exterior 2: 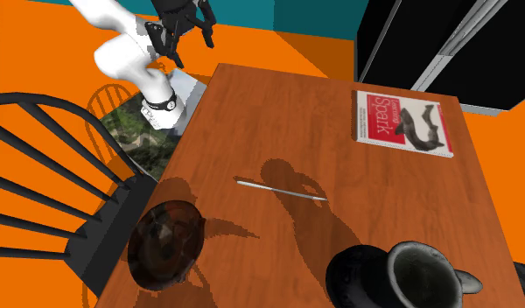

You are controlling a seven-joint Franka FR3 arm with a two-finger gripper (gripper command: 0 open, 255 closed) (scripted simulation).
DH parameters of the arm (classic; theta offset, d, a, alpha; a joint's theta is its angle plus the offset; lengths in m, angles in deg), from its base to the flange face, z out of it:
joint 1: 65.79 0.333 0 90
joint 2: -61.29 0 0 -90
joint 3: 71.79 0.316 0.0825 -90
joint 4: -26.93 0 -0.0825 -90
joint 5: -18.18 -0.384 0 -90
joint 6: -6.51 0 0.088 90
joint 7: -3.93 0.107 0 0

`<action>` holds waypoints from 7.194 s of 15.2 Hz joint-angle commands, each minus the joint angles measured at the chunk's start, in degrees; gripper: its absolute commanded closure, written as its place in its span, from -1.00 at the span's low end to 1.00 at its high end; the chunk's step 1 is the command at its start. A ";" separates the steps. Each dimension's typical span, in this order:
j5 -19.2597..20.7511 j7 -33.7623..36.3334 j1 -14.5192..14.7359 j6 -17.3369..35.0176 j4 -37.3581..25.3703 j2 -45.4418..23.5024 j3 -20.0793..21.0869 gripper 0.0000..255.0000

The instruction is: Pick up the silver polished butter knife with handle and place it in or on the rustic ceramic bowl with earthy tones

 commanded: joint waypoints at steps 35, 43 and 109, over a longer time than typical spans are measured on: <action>0.04 -34.40 2.64 21.87 -32.51 -65.72 -7.43 -1.00; -0.10 -34.49 2.58 23.61 -31.52 -66.48 -7.38 -1.00; 1.45 -57.52 -10.85 -0.38 -44.26 -54.64 -17.59 1.00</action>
